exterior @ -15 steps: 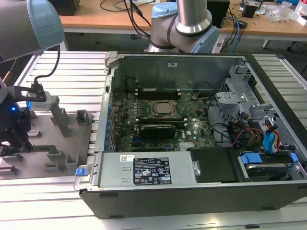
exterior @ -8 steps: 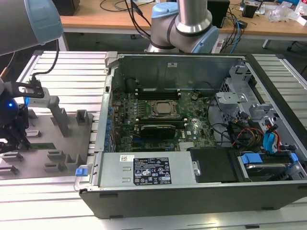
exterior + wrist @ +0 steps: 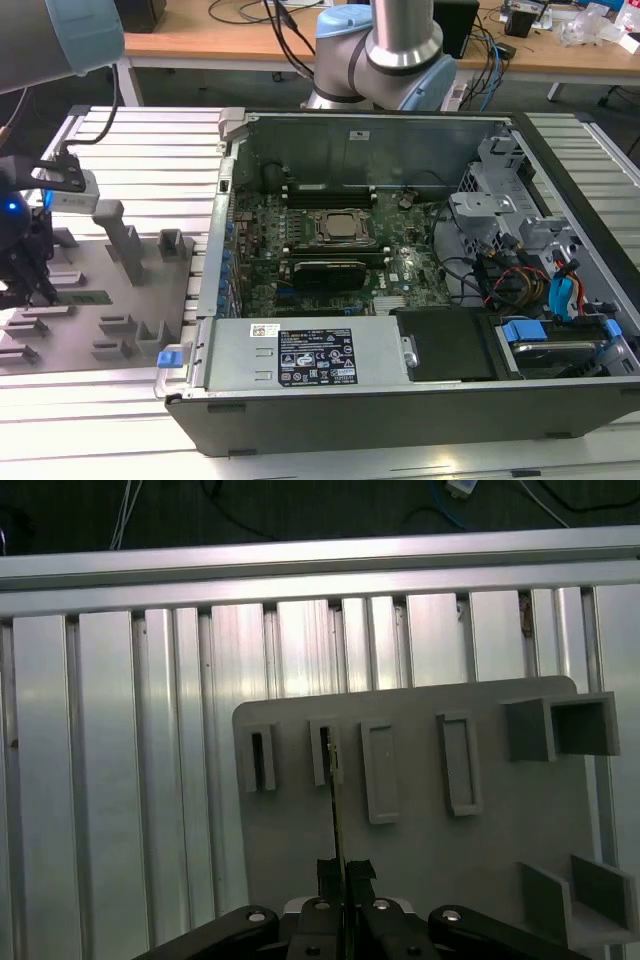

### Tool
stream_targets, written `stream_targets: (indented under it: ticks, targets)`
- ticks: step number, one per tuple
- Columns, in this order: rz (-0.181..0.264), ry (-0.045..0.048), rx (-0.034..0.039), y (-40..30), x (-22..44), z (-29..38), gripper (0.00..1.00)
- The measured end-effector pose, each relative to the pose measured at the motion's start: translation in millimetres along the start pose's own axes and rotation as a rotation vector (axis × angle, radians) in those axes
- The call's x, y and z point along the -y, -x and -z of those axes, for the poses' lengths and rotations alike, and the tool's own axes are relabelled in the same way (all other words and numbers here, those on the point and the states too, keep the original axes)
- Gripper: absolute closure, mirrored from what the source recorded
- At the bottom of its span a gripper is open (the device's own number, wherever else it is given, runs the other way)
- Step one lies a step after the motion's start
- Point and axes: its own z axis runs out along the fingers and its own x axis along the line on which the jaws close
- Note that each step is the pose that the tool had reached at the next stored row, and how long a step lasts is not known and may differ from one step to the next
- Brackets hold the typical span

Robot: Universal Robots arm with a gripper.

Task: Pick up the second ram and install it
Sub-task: 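Pick up the second ram and move it above second insertion slot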

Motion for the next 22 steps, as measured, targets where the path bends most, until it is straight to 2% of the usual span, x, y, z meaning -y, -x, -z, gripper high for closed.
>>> stream_targets:
  ticks: [22]
  targets:
    - [0.0, -0.0001, 0.0, 0.5, -1.6, 36.0, 0.86]
